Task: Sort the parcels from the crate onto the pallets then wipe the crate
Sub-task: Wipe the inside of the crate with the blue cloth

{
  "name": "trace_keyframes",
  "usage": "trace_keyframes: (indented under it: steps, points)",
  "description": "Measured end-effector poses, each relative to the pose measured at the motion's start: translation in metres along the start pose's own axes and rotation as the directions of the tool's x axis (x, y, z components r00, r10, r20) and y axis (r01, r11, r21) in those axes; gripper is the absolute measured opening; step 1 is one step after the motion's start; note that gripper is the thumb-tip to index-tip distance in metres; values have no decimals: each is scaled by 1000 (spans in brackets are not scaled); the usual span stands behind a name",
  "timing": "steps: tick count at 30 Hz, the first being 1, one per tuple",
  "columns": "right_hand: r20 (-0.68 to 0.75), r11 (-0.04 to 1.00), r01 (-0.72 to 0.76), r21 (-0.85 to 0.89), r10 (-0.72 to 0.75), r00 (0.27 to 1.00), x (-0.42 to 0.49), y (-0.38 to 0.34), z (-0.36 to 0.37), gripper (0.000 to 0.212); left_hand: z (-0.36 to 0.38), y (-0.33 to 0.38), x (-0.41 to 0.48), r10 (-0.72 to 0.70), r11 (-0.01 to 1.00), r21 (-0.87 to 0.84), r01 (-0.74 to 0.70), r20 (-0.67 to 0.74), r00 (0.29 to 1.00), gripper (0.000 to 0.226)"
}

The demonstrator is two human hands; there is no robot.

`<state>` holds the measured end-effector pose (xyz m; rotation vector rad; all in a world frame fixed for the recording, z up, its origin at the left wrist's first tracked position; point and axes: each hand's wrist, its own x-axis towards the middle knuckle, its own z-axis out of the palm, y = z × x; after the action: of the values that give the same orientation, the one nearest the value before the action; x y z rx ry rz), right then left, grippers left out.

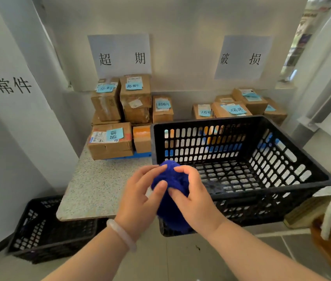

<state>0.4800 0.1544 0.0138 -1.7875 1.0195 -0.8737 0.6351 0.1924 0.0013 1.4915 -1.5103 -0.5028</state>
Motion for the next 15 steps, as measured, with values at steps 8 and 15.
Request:
trace_keyframes:
  steps: [8, 15]
  points:
    - [51, 880, 78, -469, -61, 997, 4, 17, -45, 34, 9, -22, -11, 183, 754, 562, -339, 316, 931, 66]
    - [-8, 530, 72, -845, -148, 989, 4, 65, -71, 47, -2, -39, 27, 94, 792, 520, -319, 413, 906, 49]
